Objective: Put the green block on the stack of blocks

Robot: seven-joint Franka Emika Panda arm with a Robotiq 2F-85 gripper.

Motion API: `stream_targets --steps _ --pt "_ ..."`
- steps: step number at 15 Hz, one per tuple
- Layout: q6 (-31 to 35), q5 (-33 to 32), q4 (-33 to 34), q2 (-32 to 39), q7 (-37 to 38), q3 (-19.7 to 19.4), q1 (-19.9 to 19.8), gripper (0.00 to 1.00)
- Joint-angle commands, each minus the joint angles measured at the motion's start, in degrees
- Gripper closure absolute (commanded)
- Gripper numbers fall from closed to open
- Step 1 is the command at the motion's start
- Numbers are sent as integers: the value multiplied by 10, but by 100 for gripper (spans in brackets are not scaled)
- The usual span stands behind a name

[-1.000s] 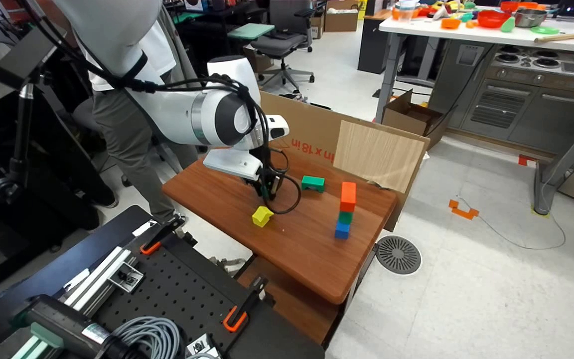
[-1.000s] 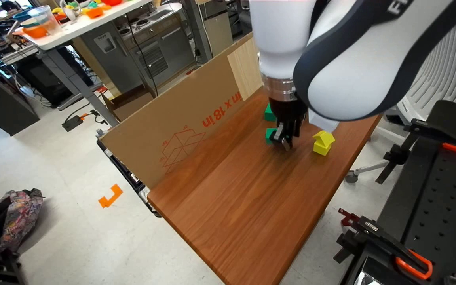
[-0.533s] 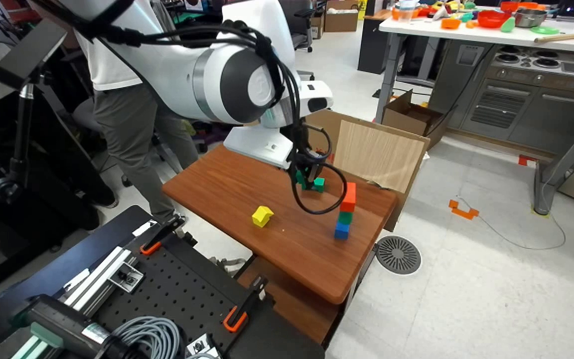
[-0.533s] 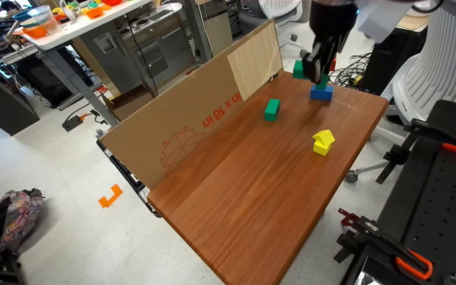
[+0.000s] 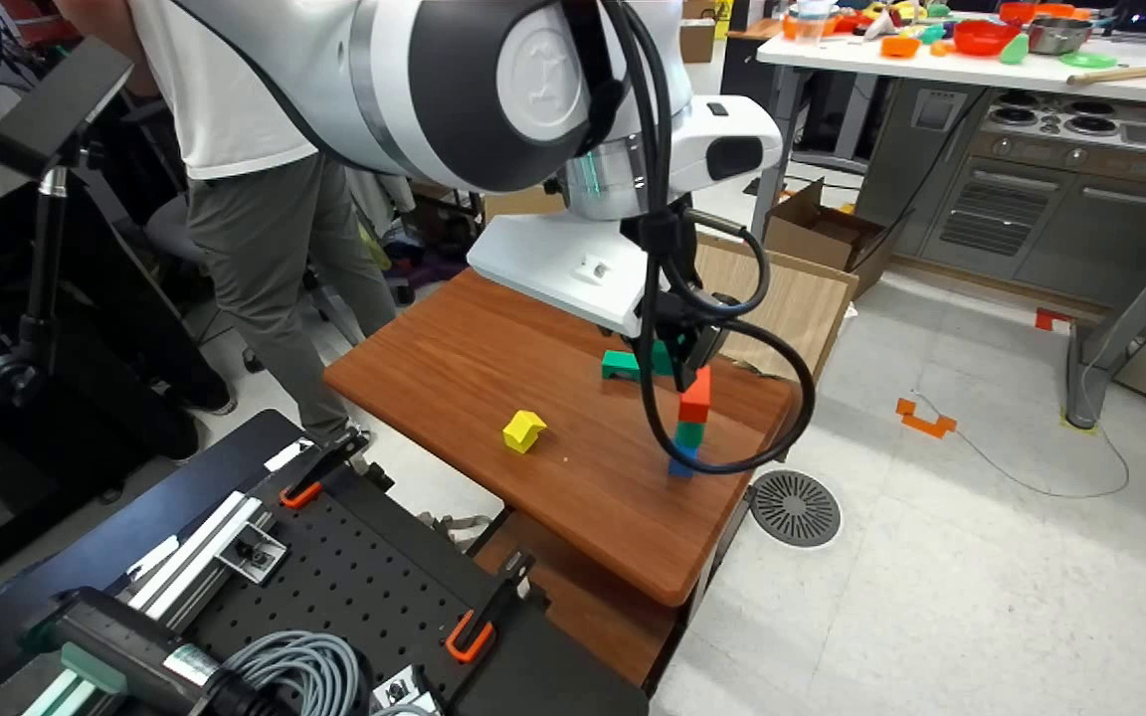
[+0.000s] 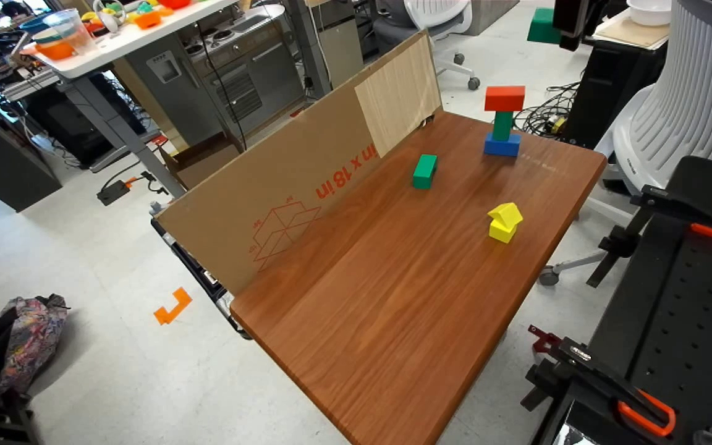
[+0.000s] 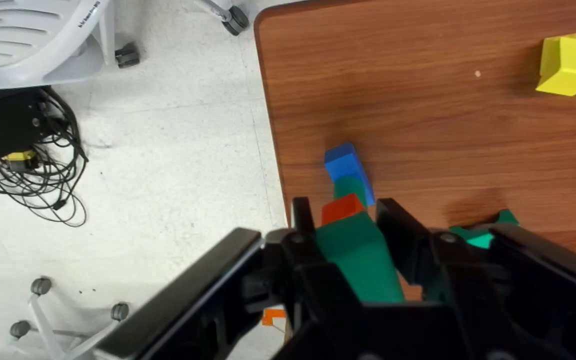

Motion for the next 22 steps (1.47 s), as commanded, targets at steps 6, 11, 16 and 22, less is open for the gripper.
stream_targets --steps 6,11,16,22 --pt "-3 68 45 65 -67 17 -14 87" --pt "-17 138 98 113 -134 37 -26 87" --pt "-33 129 142 162 -135 35 -32 87" --pt "-58 126 179 189 -137 37 -40 87"
